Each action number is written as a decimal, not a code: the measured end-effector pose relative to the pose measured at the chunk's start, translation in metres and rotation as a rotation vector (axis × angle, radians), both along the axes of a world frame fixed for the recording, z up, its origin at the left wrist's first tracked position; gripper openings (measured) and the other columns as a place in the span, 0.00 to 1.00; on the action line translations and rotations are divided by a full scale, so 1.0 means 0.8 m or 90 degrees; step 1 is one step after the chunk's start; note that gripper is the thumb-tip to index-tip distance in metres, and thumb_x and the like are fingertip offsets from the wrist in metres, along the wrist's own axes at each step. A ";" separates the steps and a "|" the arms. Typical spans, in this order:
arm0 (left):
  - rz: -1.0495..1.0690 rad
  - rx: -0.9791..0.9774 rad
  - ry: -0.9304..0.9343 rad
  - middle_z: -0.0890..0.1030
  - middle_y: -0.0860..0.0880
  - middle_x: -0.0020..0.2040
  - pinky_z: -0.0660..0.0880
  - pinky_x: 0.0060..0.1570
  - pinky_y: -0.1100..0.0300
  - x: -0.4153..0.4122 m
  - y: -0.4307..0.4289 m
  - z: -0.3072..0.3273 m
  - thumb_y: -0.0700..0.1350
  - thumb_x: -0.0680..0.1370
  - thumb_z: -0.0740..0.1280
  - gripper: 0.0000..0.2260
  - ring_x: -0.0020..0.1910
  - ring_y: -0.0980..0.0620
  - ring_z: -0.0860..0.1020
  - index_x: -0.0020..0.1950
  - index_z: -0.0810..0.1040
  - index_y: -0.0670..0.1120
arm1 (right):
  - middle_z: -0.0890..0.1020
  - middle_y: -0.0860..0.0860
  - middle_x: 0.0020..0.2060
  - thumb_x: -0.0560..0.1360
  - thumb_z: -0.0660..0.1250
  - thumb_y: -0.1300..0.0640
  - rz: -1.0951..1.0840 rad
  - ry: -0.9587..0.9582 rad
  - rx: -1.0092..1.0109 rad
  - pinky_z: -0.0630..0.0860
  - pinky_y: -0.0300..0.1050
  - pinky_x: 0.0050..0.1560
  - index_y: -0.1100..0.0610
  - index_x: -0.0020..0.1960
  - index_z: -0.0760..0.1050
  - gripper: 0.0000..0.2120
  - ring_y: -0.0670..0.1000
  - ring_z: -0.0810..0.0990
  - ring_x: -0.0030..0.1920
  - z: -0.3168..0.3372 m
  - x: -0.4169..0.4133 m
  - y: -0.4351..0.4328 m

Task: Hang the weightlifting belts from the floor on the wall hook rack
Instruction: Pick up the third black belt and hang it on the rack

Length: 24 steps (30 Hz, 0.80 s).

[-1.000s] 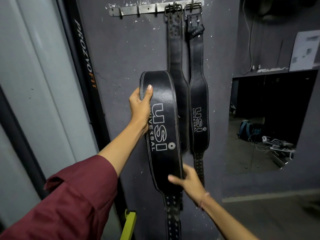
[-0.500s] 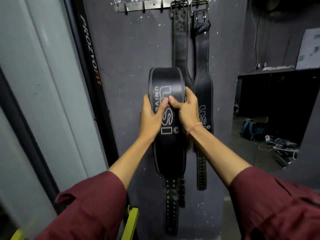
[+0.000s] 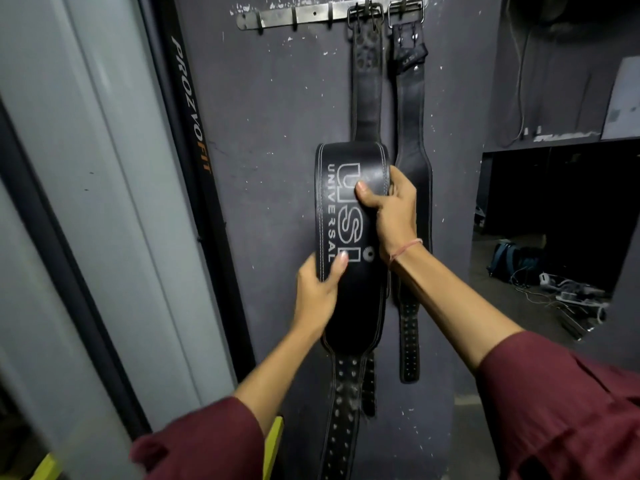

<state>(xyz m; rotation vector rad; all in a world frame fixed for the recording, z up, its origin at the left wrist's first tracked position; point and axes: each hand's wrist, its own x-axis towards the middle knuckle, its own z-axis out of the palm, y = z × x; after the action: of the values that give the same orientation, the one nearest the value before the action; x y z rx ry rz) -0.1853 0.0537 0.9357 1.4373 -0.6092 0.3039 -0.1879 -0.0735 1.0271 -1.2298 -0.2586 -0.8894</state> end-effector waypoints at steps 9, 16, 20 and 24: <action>-0.150 -0.100 0.381 0.79 0.32 0.62 0.81 0.37 0.45 0.077 -0.001 0.156 0.45 0.75 0.70 0.26 0.49 0.36 0.83 0.69 0.71 0.36 | 0.83 0.59 0.45 0.71 0.69 0.72 0.060 0.044 -0.103 0.81 0.45 0.45 0.69 0.57 0.74 0.14 0.53 0.84 0.44 -0.045 -0.038 0.004; -0.147 -0.202 0.194 0.81 0.43 0.51 0.83 0.43 0.49 0.038 -0.016 0.123 0.27 0.75 0.64 0.18 0.44 0.45 0.82 0.61 0.74 0.43 | 0.81 0.48 0.62 0.64 0.76 0.74 0.142 0.246 -0.171 0.75 0.41 0.64 0.53 0.69 0.69 0.39 0.46 0.80 0.62 -0.188 -0.070 -0.020; -0.132 -0.188 0.114 0.81 0.46 0.49 0.79 0.53 0.44 0.031 -0.019 0.122 0.28 0.76 0.63 0.16 0.46 0.47 0.81 0.57 0.75 0.46 | 0.84 0.47 0.56 0.68 0.76 0.66 0.141 0.382 -0.172 0.77 0.48 0.63 0.50 0.60 0.76 0.24 0.52 0.80 0.62 -0.275 -0.092 -0.019; -0.093 -0.155 0.039 0.80 0.46 0.50 0.77 0.56 0.41 0.028 -0.023 0.108 0.30 0.77 0.63 0.15 0.47 0.48 0.80 0.61 0.72 0.44 | 0.79 0.46 0.64 0.72 0.75 0.57 0.123 0.307 -0.126 0.73 0.43 0.67 0.56 0.70 0.68 0.29 0.44 0.77 0.65 -0.209 -0.071 -0.008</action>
<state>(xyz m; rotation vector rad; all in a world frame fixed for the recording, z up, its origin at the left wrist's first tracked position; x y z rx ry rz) -0.1627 0.0353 1.0219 1.1582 -0.6029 0.2103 -0.2445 -0.0801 0.8600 -1.5336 -0.0743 -0.3877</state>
